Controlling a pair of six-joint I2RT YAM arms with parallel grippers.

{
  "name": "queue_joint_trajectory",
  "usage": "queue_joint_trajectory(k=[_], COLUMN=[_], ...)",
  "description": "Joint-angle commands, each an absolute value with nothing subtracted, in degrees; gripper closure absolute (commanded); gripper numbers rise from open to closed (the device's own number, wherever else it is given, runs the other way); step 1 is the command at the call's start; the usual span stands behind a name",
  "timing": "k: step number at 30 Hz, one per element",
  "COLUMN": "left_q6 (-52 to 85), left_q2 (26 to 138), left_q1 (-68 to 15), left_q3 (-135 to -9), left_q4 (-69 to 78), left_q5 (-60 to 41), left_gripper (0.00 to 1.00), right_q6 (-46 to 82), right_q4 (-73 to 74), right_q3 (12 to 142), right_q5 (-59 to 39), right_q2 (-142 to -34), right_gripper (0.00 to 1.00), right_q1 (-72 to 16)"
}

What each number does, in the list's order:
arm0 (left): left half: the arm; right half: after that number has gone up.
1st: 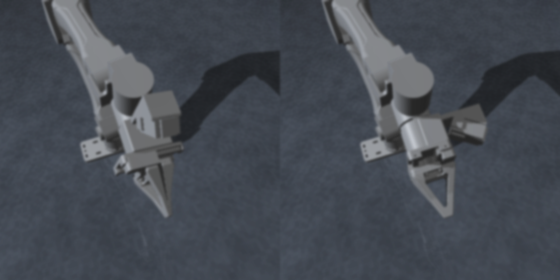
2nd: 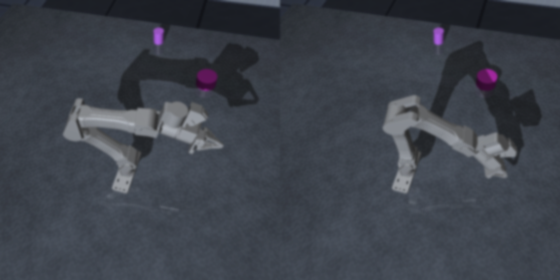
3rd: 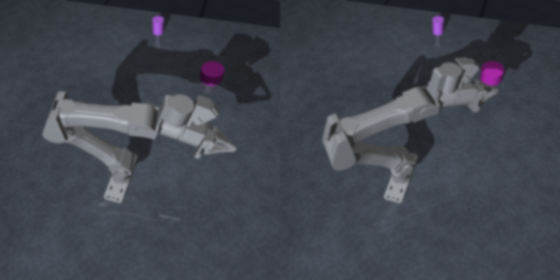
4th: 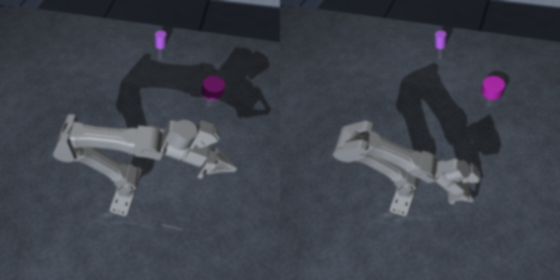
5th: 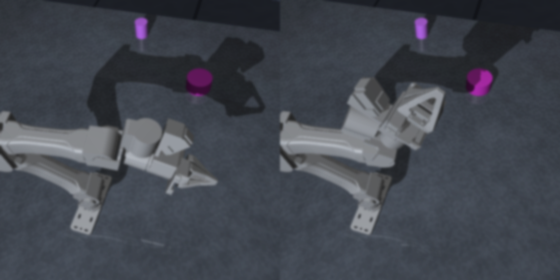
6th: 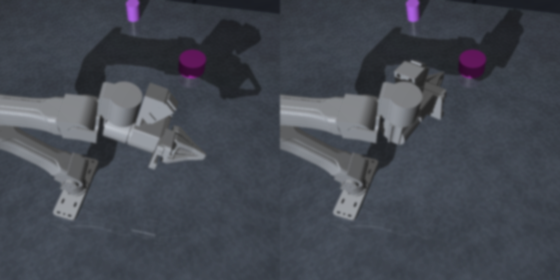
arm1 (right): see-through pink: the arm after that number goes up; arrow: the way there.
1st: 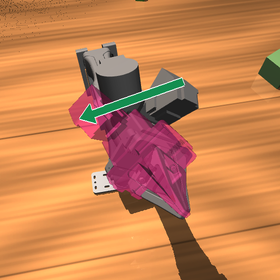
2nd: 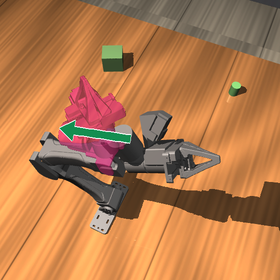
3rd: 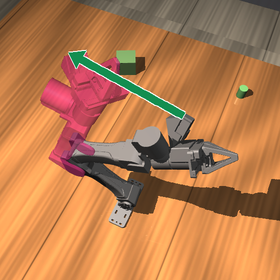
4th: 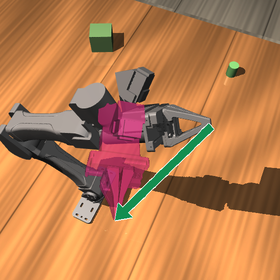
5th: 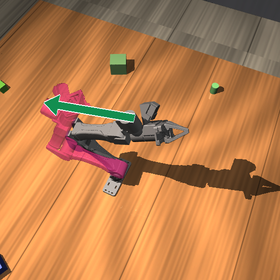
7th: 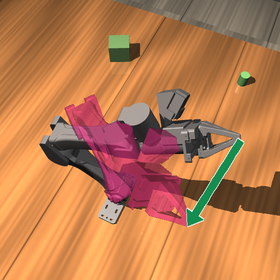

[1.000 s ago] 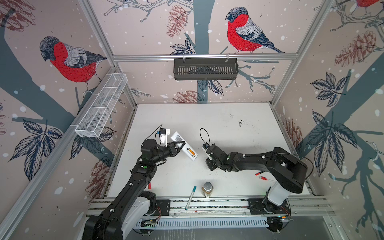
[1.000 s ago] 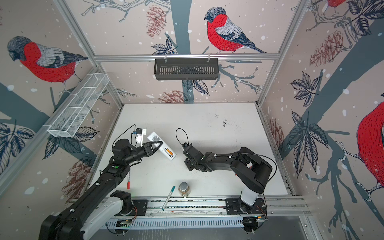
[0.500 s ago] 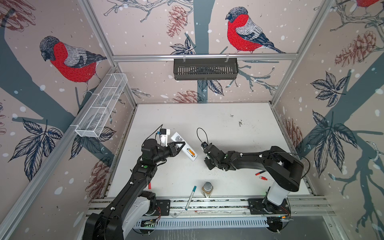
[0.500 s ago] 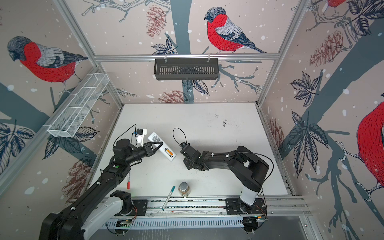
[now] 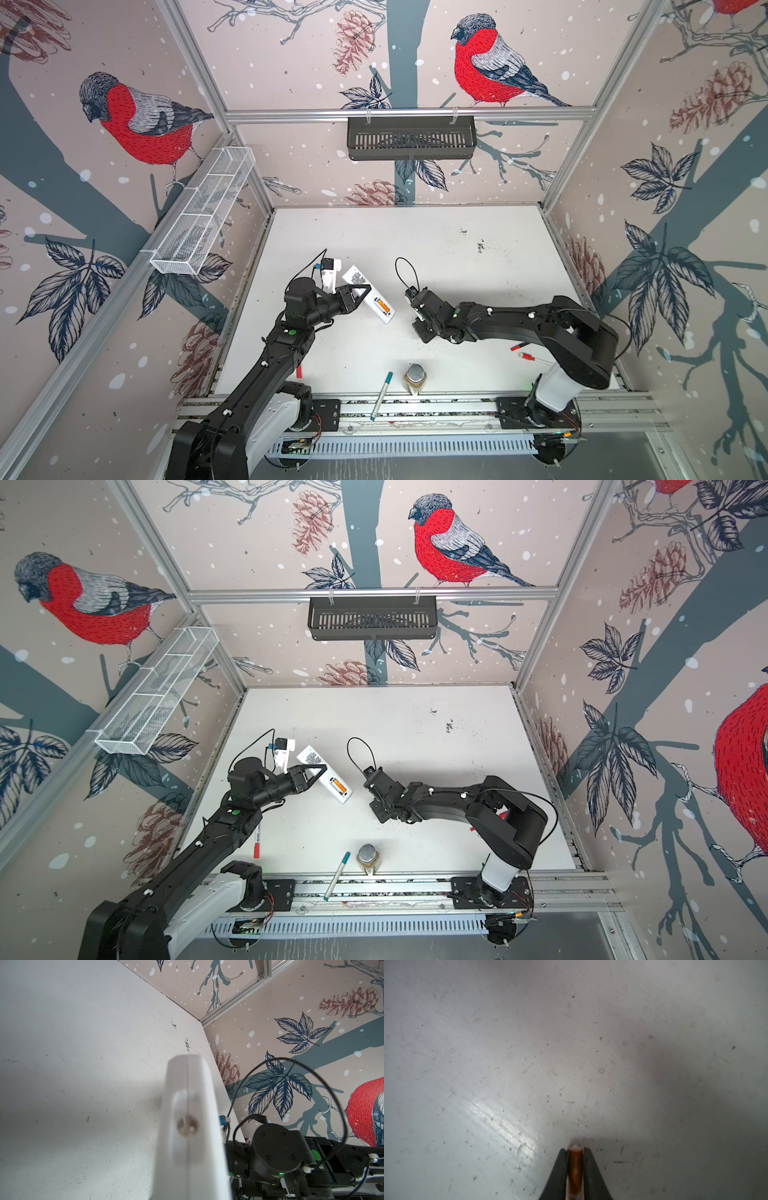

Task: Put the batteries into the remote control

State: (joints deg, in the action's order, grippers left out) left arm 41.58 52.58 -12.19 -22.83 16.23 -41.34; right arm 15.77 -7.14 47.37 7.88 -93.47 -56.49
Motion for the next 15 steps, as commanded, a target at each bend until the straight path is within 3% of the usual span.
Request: queue_joint_trajectory(k=[1, 15], left_q6=[41.3, 49.5], left_q2=[53.2, 56.6], left_q1=[-12.1, -12.1], left_q3=[-22.9, -20.0], left_q4=[19.1, 29.8], left_q5=[-43.6, -51.5], left_gripper=[1.0, 1.0], right_q6=[14.2, 12.8], right_q4=[-4.6, 23.2], right_q3=[46.4, 37.1], right_q5=[6.7, -9.8], right_q2=[-89.6, -66.8], right_gripper=[0.84, 0.83], right_q1=[-56.4, -58.2])
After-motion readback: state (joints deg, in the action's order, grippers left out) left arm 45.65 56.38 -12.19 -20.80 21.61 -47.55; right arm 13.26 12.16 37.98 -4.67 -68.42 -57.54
